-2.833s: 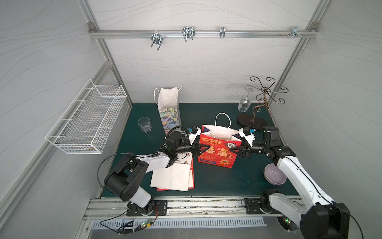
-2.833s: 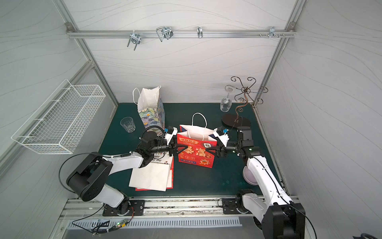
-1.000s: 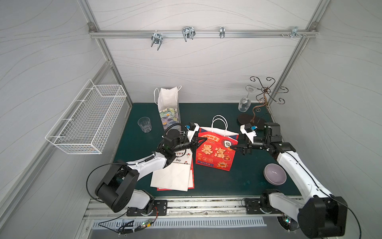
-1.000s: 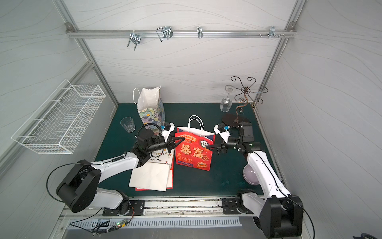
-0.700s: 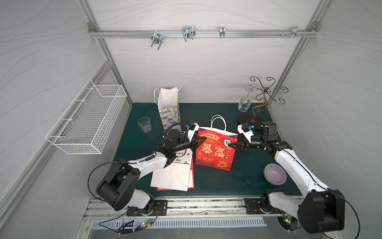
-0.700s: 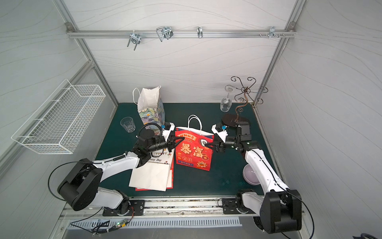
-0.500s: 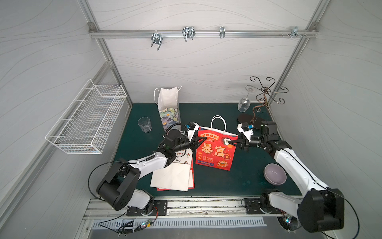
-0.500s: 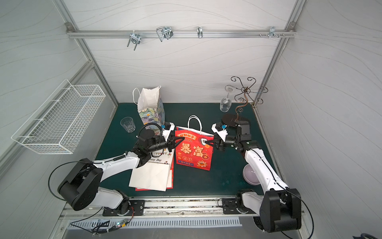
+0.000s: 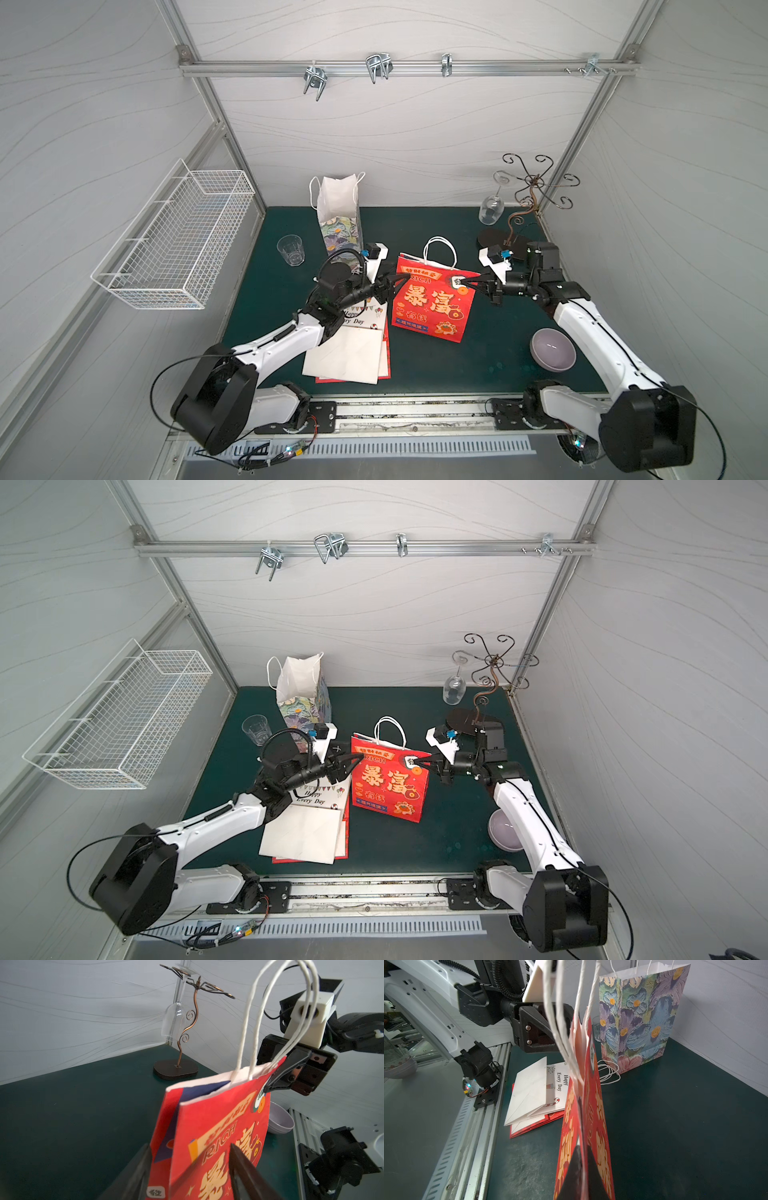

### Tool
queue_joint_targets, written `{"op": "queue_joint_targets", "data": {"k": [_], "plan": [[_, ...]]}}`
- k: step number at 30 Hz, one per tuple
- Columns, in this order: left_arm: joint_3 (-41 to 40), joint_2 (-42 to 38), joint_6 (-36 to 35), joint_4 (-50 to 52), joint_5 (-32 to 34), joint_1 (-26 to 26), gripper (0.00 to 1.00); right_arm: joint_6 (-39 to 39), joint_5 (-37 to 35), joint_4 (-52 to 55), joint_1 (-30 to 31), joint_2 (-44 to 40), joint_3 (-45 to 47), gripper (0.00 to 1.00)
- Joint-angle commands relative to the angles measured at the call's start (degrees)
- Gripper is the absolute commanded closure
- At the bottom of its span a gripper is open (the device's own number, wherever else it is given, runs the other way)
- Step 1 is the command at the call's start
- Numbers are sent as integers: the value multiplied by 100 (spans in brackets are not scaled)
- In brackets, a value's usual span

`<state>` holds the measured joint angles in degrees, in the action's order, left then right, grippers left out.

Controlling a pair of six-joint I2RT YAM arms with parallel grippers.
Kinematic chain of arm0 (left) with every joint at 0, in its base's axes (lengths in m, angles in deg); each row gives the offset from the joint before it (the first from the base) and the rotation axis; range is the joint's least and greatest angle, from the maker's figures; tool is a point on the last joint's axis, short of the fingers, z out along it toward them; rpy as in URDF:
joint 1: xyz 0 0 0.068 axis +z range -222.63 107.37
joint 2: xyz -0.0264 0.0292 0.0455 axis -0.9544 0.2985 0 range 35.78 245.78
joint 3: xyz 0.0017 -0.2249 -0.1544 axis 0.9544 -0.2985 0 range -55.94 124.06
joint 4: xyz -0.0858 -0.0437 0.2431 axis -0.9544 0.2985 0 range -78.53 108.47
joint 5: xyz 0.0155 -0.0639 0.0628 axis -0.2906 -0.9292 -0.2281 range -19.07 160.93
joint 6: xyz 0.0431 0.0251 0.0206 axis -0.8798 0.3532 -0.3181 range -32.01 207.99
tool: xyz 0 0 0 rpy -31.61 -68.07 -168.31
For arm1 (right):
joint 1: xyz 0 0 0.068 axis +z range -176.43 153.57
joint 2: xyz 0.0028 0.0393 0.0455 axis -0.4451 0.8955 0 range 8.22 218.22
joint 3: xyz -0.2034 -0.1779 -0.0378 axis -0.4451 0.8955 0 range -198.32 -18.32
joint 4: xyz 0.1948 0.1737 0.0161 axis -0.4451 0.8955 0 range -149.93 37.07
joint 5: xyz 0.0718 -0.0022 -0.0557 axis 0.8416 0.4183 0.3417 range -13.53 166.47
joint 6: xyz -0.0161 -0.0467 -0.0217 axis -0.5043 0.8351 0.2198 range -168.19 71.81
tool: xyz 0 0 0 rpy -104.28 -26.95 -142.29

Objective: Put away the paper bag
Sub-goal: Press the paper bag at the center of the board.

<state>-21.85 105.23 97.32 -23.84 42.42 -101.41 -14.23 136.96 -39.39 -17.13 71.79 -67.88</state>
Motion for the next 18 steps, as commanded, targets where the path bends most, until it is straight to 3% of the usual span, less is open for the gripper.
{"op": "queue_joint_targets", "data": {"k": [1,5,6,11,18], "plan": [[56,-489,-330,357,-91,154,27,310,278,785,2,-284,-346,100],[289,-865,-730,1019,-840,267,13,480,405,1424,1,-463,-602,100],[364,-901,-787,1157,-1013,267,1,506,424,1538,2,-485,-664,100],[787,-791,-818,1543,-1806,267,0,578,760,2042,9,-509,-996,100],[1108,-642,-1014,1767,-1783,342,0,727,696,2323,27,-490,-1201,100]]}}
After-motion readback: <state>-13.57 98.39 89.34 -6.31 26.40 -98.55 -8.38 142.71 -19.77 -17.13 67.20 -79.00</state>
